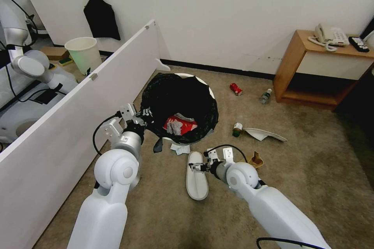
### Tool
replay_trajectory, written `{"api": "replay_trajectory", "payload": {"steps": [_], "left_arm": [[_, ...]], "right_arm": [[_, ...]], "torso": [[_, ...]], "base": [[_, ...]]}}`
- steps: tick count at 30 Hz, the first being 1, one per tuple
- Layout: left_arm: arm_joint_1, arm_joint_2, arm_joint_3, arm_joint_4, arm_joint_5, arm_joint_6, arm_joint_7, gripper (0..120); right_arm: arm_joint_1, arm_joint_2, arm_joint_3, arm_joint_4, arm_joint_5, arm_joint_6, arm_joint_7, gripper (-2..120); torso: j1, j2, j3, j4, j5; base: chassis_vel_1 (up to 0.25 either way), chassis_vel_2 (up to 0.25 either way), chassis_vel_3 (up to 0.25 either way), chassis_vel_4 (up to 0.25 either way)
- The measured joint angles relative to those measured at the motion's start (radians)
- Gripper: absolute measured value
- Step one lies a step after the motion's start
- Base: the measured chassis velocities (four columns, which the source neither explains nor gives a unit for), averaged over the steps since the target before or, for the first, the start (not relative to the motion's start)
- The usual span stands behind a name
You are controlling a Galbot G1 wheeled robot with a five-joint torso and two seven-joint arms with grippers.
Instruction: Pick up the trash bin, then pick up the garbage from the floor and place it into the trash bin.
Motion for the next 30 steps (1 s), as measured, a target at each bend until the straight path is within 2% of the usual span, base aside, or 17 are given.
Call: {"api": "replay_trajectory", "payload": {"steps": [23,26,30], "left_arm": [[0.014,-0.004,-0.005,-0.006,0.011,-0.003,0.004,4],[0.017,-0.004,-0.008,-0.008,0.012,-0.004,0.004,4],[0.022,-0.002,-0.013,-0.013,0.012,-0.005,0.004,4]], "right_arm": [[0.006,0.033,-0.019,-0.137,-0.092,0.077,-0.069,99],[0.000,0.033,-0.028,-0.141,-0.102,0.078,-0.071,95],[-0.006,0.044,-0.039,-0.153,-0.129,0.080,-0.081,83]], "torso": [[0.000,0.000,0.000,-0.0002,0.0000],[0.000,0.000,0.000,-0.0002,0.0000],[0.000,0.000,0.000,-0.0001,0.0000]], "base": [[0.000,0.000,0.000,0.000],[0.000,0.000,0.000,0.000],[0.000,0.000,0.000,0.000]]}}
